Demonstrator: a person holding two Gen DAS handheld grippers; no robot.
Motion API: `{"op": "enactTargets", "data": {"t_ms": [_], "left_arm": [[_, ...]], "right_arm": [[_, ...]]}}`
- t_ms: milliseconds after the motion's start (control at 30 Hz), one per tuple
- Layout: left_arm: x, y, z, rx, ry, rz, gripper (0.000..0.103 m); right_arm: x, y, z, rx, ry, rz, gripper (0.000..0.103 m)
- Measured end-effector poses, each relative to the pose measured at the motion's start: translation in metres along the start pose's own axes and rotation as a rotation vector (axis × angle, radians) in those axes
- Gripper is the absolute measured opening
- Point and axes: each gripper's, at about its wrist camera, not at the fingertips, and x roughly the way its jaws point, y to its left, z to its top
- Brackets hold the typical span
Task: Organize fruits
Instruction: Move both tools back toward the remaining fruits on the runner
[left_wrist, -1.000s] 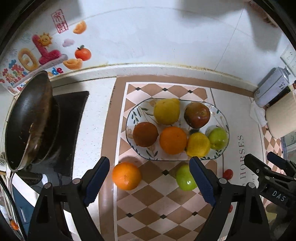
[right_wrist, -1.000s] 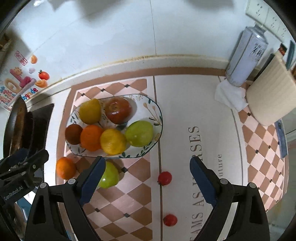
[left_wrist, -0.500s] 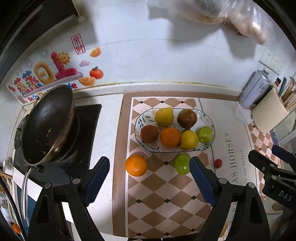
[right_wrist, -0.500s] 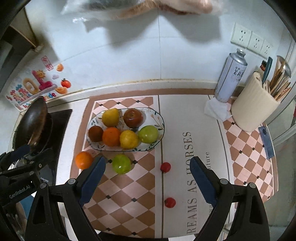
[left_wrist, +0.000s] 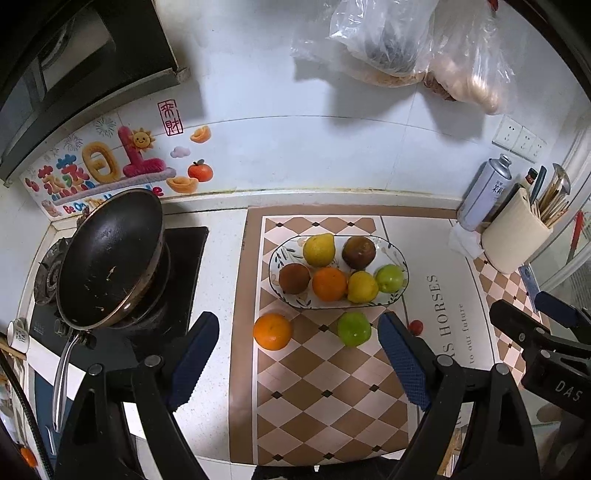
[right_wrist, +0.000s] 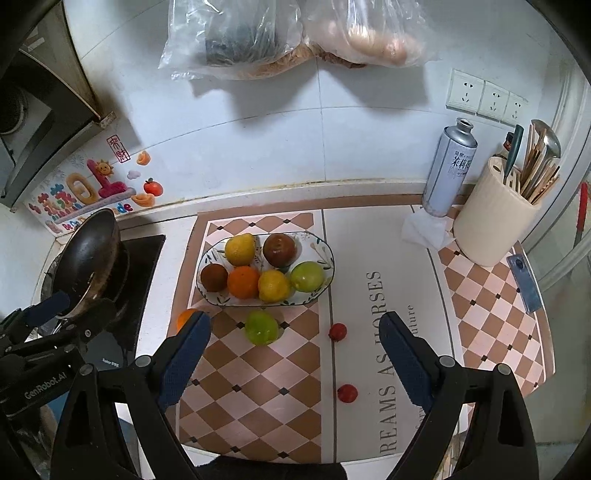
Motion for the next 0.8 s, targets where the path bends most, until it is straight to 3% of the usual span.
{"op": "enactTargets", "data": {"t_ms": [167, 267, 333, 600, 800], "left_arm": [[0.008, 0.006, -0.001, -0.016, 0.016, -0.007, 0.088], [0.027, 0.016, -0.002, -0.034, 0.048, 0.003, 0.102], [0.043, 0.025, -0.003, -0.047, 0.076, 0.022, 0.102], [0.133, 0.069, -0.021, -0.167, 0.275, 0.072, 0.102], [0.196, 0.083, -0.036, -0.263, 0.424, 0.017, 0.102]], "right_arm": [[0.022, 0.001, -0.001, 0.020, 0.049, 0.031, 0.095], [0.055, 0.001, -0.004, 0.033, 0.113, 0.062, 0.095], [0.082, 0.001, -0.008, 0.048, 0.160, 0.084, 0.095], [0.205, 0.011, -0.029, 0.106, 0.357, 0.151, 0.095], [0.273, 0.028, -0.038, 0.098, 0.444, 0.144, 0.094]]}}
